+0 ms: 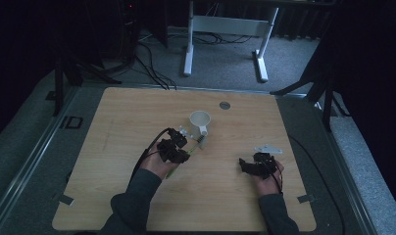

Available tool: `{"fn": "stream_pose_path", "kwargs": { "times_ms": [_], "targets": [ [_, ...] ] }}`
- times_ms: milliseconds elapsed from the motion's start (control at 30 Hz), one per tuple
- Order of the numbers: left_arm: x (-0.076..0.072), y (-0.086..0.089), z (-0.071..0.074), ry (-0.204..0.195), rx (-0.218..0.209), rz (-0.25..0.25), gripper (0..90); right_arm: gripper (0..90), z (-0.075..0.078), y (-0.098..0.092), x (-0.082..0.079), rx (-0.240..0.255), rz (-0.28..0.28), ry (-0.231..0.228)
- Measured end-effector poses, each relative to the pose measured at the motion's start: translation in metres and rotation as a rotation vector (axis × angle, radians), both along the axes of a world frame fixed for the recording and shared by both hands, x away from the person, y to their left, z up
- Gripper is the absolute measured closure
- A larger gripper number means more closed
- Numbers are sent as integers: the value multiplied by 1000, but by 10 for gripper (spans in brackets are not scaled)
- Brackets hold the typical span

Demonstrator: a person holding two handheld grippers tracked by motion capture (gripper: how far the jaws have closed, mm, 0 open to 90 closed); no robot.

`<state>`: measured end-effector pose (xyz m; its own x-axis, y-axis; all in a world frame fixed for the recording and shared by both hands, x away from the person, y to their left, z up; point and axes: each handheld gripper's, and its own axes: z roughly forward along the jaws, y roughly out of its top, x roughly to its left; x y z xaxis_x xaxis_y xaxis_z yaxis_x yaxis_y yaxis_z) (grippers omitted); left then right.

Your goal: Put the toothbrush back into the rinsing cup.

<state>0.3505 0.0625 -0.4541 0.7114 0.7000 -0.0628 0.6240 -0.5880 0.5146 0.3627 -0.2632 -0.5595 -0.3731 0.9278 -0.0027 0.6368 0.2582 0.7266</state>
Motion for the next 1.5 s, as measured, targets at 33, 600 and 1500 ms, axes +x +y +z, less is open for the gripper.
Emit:
{"fn": "stream_pose_path", "kwargs": {
  "times_ms": [33, 600, 1500],
  "targets": [
    [0, 0, 0, 0, 0, 0, 788, 200, 0, 0, 0, 0, 0, 0],
    [0, 7, 5, -41, -35, 20, 788, 200, 0, 0, 0, 1, 0, -1],
    [-3, 12, 10, -120, -101, 66, 787, 200, 0, 0, 0, 0, 1, -1]
  ]
}}
